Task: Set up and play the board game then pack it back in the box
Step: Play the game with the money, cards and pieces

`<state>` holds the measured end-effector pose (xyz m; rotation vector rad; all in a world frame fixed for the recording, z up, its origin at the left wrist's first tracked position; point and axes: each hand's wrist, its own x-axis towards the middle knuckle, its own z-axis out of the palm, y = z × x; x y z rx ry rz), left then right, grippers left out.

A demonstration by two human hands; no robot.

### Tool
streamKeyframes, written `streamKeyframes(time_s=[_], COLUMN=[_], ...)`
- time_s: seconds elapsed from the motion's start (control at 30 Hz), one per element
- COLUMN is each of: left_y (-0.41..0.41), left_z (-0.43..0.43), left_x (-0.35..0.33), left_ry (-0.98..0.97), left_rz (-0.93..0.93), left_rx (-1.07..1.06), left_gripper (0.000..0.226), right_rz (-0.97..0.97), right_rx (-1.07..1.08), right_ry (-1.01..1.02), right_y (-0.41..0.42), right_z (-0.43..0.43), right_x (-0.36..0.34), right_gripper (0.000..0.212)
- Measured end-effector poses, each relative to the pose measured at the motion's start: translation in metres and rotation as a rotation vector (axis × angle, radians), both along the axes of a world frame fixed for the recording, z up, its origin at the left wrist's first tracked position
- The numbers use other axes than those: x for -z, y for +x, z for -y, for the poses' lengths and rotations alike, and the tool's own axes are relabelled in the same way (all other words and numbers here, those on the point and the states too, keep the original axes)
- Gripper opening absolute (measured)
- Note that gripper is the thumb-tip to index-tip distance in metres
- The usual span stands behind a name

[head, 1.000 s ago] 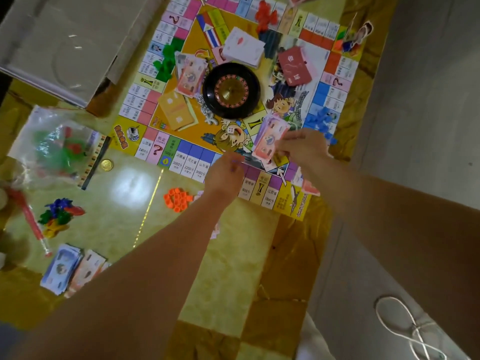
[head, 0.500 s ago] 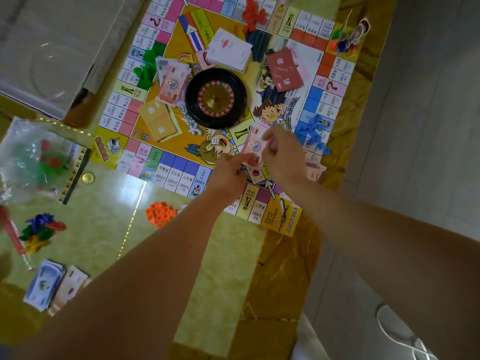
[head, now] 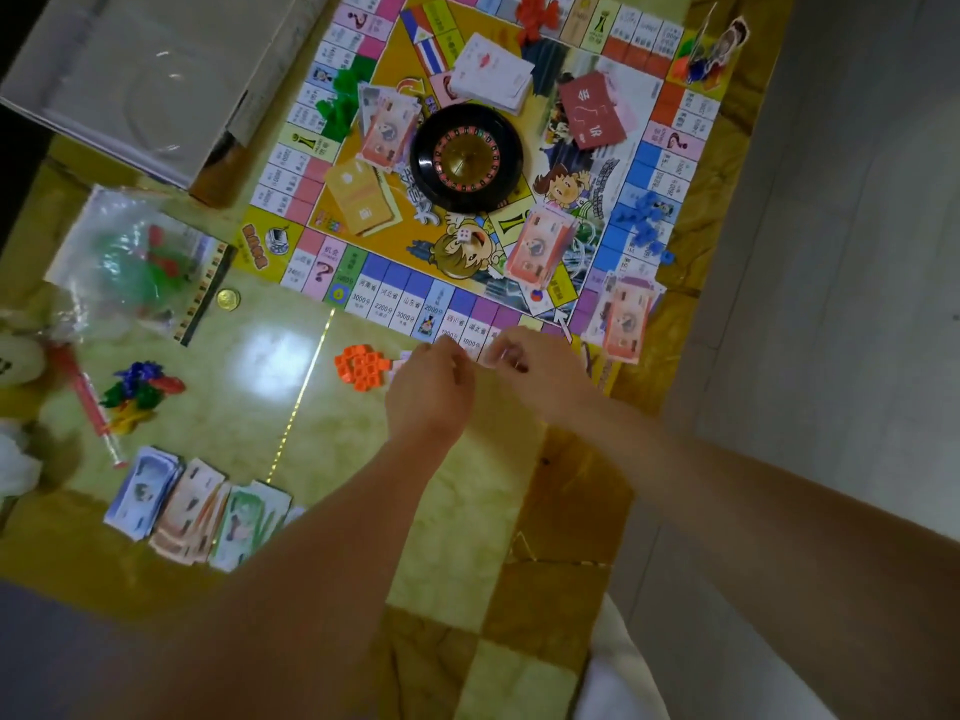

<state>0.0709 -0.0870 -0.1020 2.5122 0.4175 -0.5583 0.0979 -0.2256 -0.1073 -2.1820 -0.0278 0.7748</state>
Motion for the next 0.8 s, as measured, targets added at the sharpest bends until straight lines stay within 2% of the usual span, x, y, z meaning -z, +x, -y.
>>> streamKeyframes(time_s=[0.07,0.13,0.2,0.23,0.33,0.43,0.53,0.67,0.8], left_y=[-0.027,-0.054,-0.084,-0.096,-0.124,-0.140,-0.159,-0.186,-0.209], left_z=[-0.008,-0.019,-0.034,-0.040,-0.053,-0.063,-0.083,-0.136,-0.191], left_x=[0.001,0.009,0.019,0.024,0.032,0.030,0.019,0.007,0.017], left_ry=[0.062,0.086,0.023,-0.029,-0.159,-0.269,-0.301,-0.240,-0.157], left_rz=[-0.168,-0.364,-0.469,-0.471,-0.334,-0.222,-0.118,0.006,0.042], left_rx=[0.076,0.145,0.171,0.164,0.131,0.115,0.026,-0.125,-0.231], left_gripper=[0.021,0.029,0.035,0.034,0.022,0.019,0.017,0.009,0.015], right_rz=[-0.180,-0.368,-0.435,-0.415,-0.298,-0.273,-0.208,-0.141,0.023], right_rx=[-0.064,-0.126,-0.124,-0.074,0.132,0.181,0.161,0.077,-0.082], right_ry=[-0.040,-0.094,-0.153,-0.170,-0.188,-0.195,-0.191,-0.158,-0.260], right_y=[-0.033,-0.065,-0.096,-0.108,-0.135,-0.149,-0.163,-0.181,-0.196], right_z=[-0.010,-0.019,-0.029,-0.034,-0.046,-0.056,-0.078,-0.125,-0.170], right_x=[0.000,0.008,0.015,0.018,0.024,0.023,0.014,0.004,0.008], right_gripper=[0.020,0.017,0.008,0.010,0.013,0.018,0.021,0.018,0.037])
